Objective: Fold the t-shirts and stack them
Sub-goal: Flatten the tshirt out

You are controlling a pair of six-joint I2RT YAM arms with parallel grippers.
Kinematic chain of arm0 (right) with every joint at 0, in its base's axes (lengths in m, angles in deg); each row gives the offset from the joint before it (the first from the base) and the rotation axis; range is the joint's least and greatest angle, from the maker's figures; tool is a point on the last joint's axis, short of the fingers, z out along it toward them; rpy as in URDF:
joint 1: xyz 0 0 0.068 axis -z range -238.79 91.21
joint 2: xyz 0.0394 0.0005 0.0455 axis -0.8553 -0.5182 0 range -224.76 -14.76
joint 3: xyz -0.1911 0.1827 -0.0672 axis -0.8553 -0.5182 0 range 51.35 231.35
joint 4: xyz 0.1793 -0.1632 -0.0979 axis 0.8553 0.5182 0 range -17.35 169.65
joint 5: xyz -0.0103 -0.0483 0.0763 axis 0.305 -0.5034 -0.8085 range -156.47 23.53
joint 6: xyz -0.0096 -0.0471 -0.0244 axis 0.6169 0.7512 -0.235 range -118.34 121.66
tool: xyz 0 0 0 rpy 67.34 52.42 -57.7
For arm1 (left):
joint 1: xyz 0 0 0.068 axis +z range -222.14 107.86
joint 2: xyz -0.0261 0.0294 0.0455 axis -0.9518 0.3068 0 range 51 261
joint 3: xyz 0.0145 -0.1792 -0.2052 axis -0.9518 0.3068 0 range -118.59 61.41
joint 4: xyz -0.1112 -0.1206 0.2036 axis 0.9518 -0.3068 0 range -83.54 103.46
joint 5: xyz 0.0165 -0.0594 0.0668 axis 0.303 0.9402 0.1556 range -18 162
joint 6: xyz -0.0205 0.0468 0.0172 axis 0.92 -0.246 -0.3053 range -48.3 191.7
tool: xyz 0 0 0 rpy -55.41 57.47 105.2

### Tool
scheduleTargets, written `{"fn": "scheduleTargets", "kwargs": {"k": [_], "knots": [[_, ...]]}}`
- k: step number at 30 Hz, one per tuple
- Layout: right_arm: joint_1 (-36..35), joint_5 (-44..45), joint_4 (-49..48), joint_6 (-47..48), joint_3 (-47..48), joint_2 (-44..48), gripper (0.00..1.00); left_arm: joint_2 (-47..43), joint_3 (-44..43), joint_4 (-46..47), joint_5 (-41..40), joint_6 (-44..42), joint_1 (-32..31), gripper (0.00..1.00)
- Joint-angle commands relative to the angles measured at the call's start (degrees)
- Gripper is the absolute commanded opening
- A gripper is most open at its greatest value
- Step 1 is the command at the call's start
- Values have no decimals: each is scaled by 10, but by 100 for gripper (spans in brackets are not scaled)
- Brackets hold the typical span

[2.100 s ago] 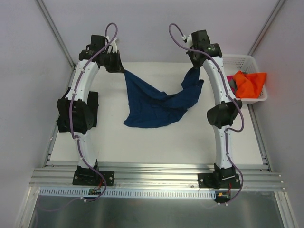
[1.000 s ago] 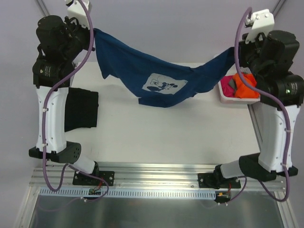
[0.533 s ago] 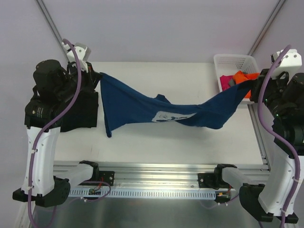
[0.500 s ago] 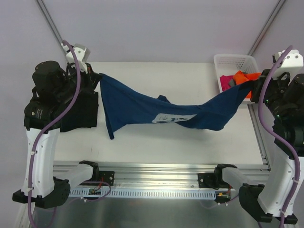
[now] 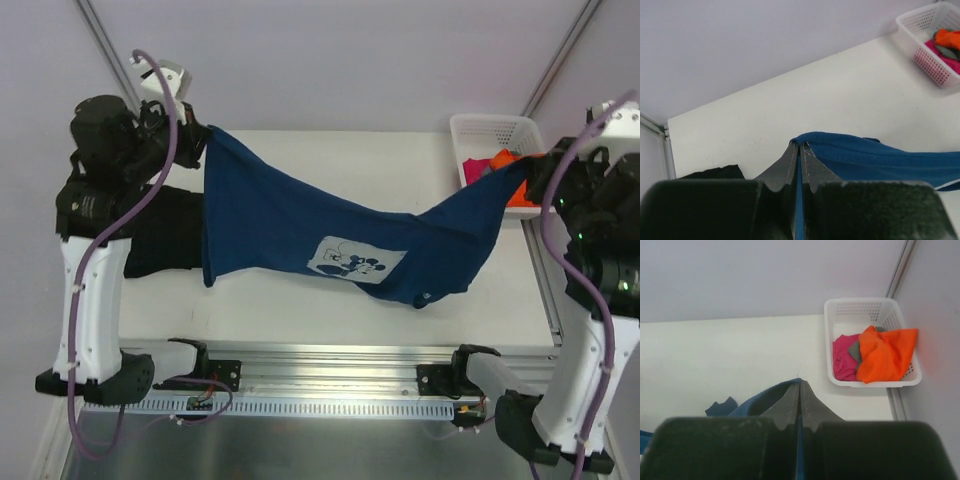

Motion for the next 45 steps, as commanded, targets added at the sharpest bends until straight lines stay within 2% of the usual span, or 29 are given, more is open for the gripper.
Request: {"fn": "scheduleTargets", "kwargs": {"k": [1, 4, 9, 13, 16, 19, 20, 26, 30, 32, 36, 40, 45], "knots": [[7, 3, -99, -29, -22, -89, 1, 81, -7, 15, -10, 1, 5, 0], [7, 14, -118, -11, 16, -161, 1, 149, -55, 15, -20, -26, 5, 0], [7, 34, -107, 20, 201, -286, 1, 254, -189, 16, -55, -78, 5, 0], [7, 49, -123, 14, 263, -346, 1, 345, -288, 15, -76, -90, 5, 0], [7, 38, -122, 6, 279, -360, 1, 362, -332, 16, -81, -85, -1, 0], [7, 19, -106, -4, 256, -333, 1, 327, -303, 15, -81, -91, -10, 0], [7, 12, -101, -7, 243, -320, 1, 311, -263, 15, -76, -88, -16, 0], [7, -5, -66, -9, 107, -141, 1, 152, -115, 13, -49, -69, -30, 0], [7, 27, 6, 4, 105, -59, 1, 27, -36, 13, -38, -78, -29, 0], [7, 35, 17, 17, 105, -17, 1, -8, -8, 14, -39, -85, -30, 0], [7, 77, 29, 32, 125, 31, 1, -74, -6, 13, -50, -84, -29, 0], [7, 140, 7, 57, 132, 57, 1, -86, -39, 13, -57, -98, -23, 0], [8, 165, -31, 68, 143, 47, 0, -85, -66, 14, -67, -115, -23, 0]]}}
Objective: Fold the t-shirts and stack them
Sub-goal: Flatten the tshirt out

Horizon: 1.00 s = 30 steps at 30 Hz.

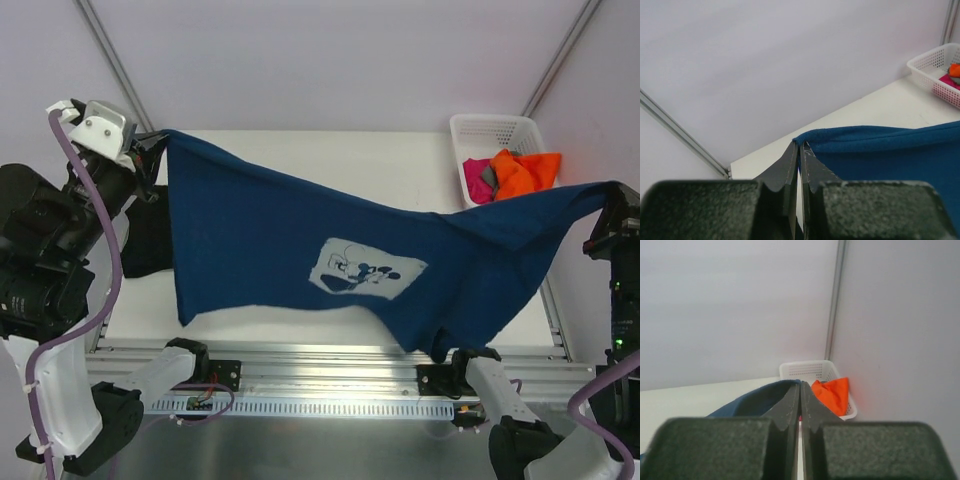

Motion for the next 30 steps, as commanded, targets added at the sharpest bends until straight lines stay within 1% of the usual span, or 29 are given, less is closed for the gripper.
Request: {"fn": "scheduleTargets", "kwargs": {"k": [1, 3, 6, 8, 10, 11, 13, 14, 15, 16, 17, 18, 19, 20, 21, 22, 23, 24, 27, 28, 30], "knots": [[6, 51, -49, 25, 19, -39, 1, 17, -13, 20, -22, -24, 7, 0], [5, 48, -76, 46, 29, -54, 1, 22, -5, 21, -27, -27, 7, 0], [5, 43, -141, 63, 11, -77, 1, 31, 32, 27, -30, -39, 7, 0], [5, 43, -167, 58, -4, -106, 1, 44, 67, 45, -33, -36, 7, 0], [5, 30, -181, 43, -24, -126, 1, 59, 99, 62, -36, -38, 7, 0], [6, 13, -192, 39, -46, -149, 1, 81, 107, 69, -43, -41, 7, 0], [5, -6, -184, 29, -54, -181, 1, 113, 115, 80, -41, -56, 11, 0], [5, -27, -173, 20, -54, -221, 1, 144, 116, 86, -33, -58, 14, 0], [5, -47, -165, 19, -48, -241, 1, 160, 117, 99, -31, -57, 21, 0], [5, -57, -158, 18, -42, -263, 1, 178, 109, 102, -29, -55, 23, 0], [4, -68, -151, 13, -39, -282, 1, 215, 103, 104, -24, -55, 27, 0], [4, -76, -151, 14, -32, -320, 1, 233, 96, 106, -20, -56, 29, 0], [1, -78, -147, 18, -28, -339, 0, 253, 82, 110, -19, -57, 35, 0], [-4, -80, -144, 18, -26, -356, 1, 290, 74, 112, -17, -59, 37, 0], [-7, -83, -145, 15, -24, -393, 1, 309, 65, 113, -15, -60, 40, 0], [-9, -86, -144, 15, -20, -410, 1, 328, 45, 113, -14, -61, 45, 0], [-15, -88, -145, 16, -16, -432, 1, 367, 34, 113, -14, -65, 46, 0], [-18, -87, -145, 19, -9, -472, 1, 385, 24, 113, -16, -70, 47, 0], [-26, -87, -142, 23, 38, -537, 1, 451, -18, 112, -24, -75, 50, 0], [-32, -84, -143, 32, 59, -579, 1, 479, -35, 112, -32, -75, 50, 0], [-39, -74, -143, 37, 82, -614, 1, 501, -49, 112, -36, -79, 51, 0]]}}
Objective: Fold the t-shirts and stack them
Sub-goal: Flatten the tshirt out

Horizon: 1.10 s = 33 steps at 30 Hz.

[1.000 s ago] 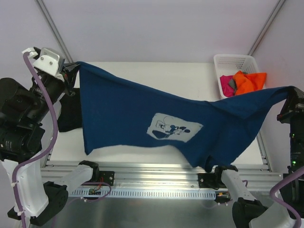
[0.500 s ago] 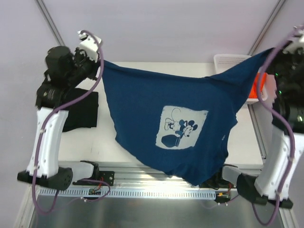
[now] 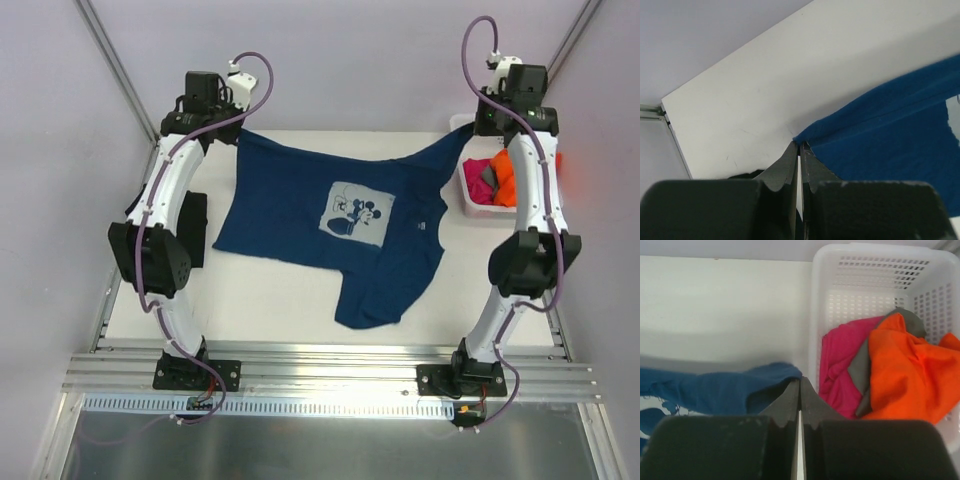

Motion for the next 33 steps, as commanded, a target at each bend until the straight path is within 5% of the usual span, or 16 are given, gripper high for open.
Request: {"fn": "scheduleTargets", "kwargs": {"k": [1, 10, 33], "knots": [[-16, 4, -23, 15, 70, -43, 1, 23, -57, 28, -20, -22, 8, 0], [-55, 14, -28, 25, 91, -104, 1, 78, -62, 28, -20, -9, 23, 0], [-87, 1, -10, 30, 11, -77, 1, 84, 1, 29, -5, 26, 45, 0]]}}
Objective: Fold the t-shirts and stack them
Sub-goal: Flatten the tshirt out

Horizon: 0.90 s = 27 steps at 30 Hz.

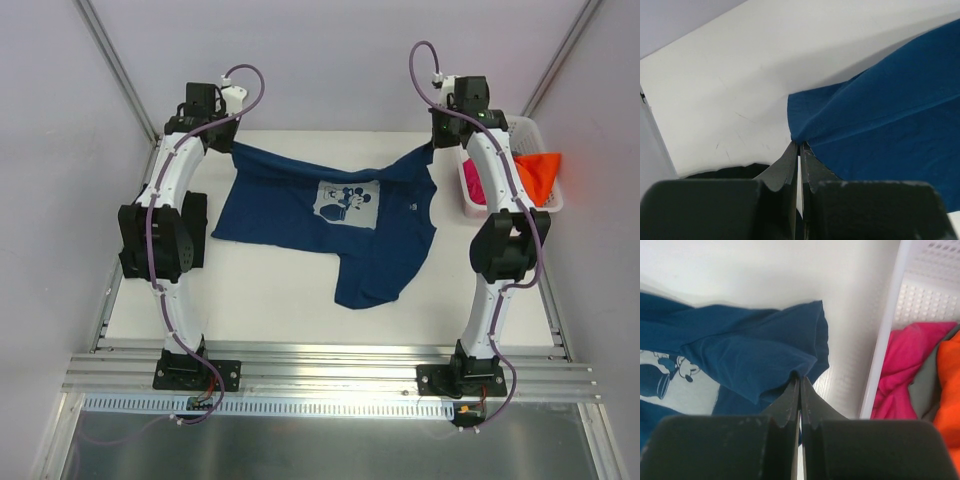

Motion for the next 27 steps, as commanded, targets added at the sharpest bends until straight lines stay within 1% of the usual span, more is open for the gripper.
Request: {"fn": "scheduleTargets", "kwargs": {"k": [1, 4, 9, 12, 13, 14, 15, 16, 17, 18, 19, 20, 21, 22, 23, 24, 25, 26, 27], "knots": [[2, -6, -5, 12, -19, 38, 1, -13, 19, 9, 9, 10, 5, 0], [7, 5, -6, 11, -27, 41, 1, -6, 18, 9, 23, 26, 4, 0], [27, 22, -6, -5, 0, 52, 0, -14, -13, 8, 19, 32, -2, 0], [35, 24, -2, -15, -7, 98, 1, -54, -7, 8, 22, 40, -3, 0], [36, 28, -4, -21, -27, 138, 1, -84, 2, 8, 25, 47, -3, 0], [37, 30, -6, -30, -40, 161, 1, -102, 14, 8, 30, 55, -4, 0], [39, 30, -9, -39, -59, 183, 1, -121, 46, 8, 32, 81, -6, 0], [40, 31, -16, -50, -76, 211, 1, -165, 65, 8, 37, 99, -8, 0], [42, 30, -18, -87, -118, 261, 1, -189, 87, 8, 39, 119, -12, 0], [44, 31, -23, -106, -142, 291, 0, -213, 136, 13, 38, 165, -17, 0], [44, 50, -26, -127, -166, 319, 1, -262, 162, 16, 37, 189, -21, 0], [44, 53, -29, -152, -195, 372, 1, -290, 192, 23, 26, 203, -23, 0], [44, 56, -29, -163, -235, 395, 1, -317, 250, 33, 22, 251, -29, 0], [44, 68, -29, -170, -254, 417, 1, -368, 275, 46, 18, 266, -31, 0], [44, 74, -28, -172, -268, 462, 1, -390, 295, 47, 17, 284, -32, 0], [47, 79, -24, -169, -286, 481, 0, -412, 319, 47, 20, 289, -34, 0], [49, 84, -19, -168, -287, 502, 1, -452, 327, 46, 21, 290, -34, 0], [49, 84, -11, -161, -286, 517, 1, -470, 334, 48, 17, 285, -34, 0], [67, 84, 9, -156, -270, 546, 1, -488, 333, 45, 15, 278, -34, 0]]}}
